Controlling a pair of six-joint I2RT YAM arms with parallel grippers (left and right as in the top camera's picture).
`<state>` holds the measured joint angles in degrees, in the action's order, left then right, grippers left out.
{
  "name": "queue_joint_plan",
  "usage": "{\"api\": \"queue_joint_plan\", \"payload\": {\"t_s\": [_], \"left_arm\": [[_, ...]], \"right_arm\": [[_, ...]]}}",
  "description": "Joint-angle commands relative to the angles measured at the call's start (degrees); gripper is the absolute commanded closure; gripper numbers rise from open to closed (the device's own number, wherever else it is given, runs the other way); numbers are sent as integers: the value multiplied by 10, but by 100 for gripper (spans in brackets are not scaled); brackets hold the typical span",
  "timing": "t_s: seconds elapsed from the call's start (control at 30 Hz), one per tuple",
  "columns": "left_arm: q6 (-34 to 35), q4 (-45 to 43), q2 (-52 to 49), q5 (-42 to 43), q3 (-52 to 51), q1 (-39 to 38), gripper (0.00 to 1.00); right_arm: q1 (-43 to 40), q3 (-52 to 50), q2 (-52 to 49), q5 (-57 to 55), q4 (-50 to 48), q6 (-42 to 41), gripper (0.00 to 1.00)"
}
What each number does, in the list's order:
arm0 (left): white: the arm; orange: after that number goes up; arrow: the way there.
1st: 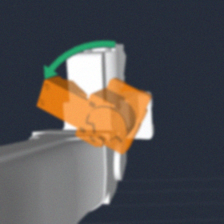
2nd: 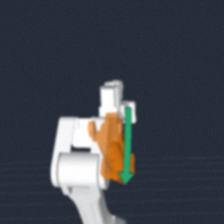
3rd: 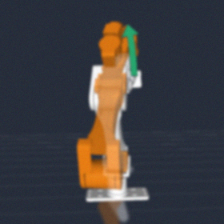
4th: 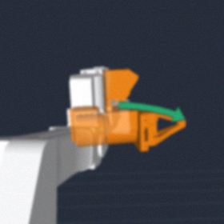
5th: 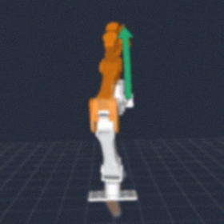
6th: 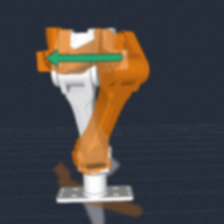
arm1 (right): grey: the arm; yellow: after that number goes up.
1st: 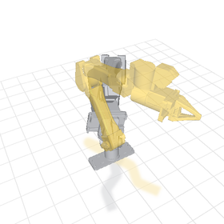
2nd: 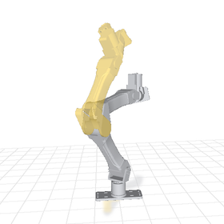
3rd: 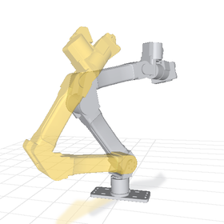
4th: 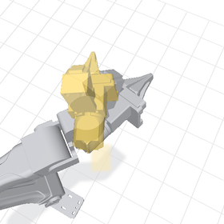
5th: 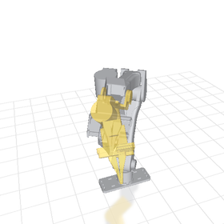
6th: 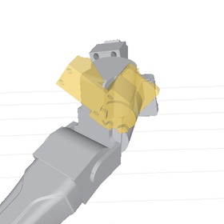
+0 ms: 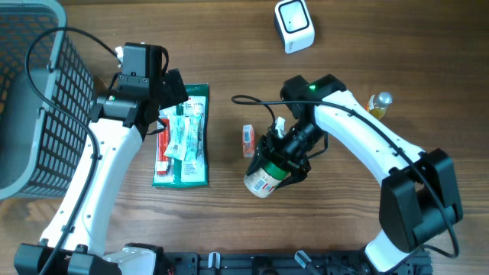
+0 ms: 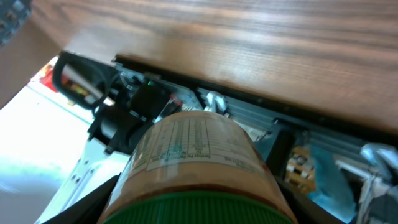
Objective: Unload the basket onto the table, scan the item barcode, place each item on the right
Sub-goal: 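Lift the jar and carry it toward the white scanner, then hold the jar label in front of the scanner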
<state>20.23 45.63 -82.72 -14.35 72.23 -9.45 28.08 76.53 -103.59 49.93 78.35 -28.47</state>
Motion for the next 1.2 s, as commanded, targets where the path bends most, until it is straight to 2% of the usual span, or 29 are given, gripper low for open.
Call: {"api": "queue_joint_plan", "payload": {"t_s": [0.0, 0.1, 0.13, 0.17, 0.27, 0.33, 0.4, 0.53, 0.63, 0.73, 0.83, 1.0, 1.03, 1.17], "left_arm": [[-1, -1, -2, -7, 2, 3, 0], [-1, -1, -2, -7, 2, 2, 0], [-1, -1, -2, -7, 2, 2, 0], [-1, -1, -2, -7, 2, 2, 0], [-1, -1, -2, -7, 2, 2, 0], [-1, -1, -2, -7, 2, 2, 0], [-1, -1, -2, -7, 2, 2, 0], [-1, -1, -2, -7, 2, 2, 0], [-1, -1, -2, -7, 2, 2, 0], [-1, -1, -2, -7, 2, 2, 0], [-1, -1, -2, -7, 2, 2, 0], [-1, -1, -2, -7, 2, 2, 0], [-1, -1, -2, -7, 2, 2, 0], [-1, -1, -2, -7, 2, 2, 0]], "right_arm": [[0, 10, 3, -101, -45, -2, 76], [0, 10, 3, -158, -107, -2, 76], [0, 10, 3, -174, -130, -2, 89], [0, 10, 3, -192, -157, -2, 96], [0, 10, 3, -286, -231, 1, 96], [-20, 27, 3, -314, -269, 92, 96], [-52, 103, 3, -315, -221, 97, 96], [-98, 329, 3, -346, -94, 176, 96], [-99, 386, 3, -432, -115, 211, 96], [-99, 377, -27, -515, -210, 267, 96], [-100, 373, -108, -595, -340, 269, 92], [-103, 373, -238, -609, -545, 284, 96], [-103, 373, -273, -608, -625, 283, 96], [-116, 373, -295, -606, -731, 283, 96]]}}
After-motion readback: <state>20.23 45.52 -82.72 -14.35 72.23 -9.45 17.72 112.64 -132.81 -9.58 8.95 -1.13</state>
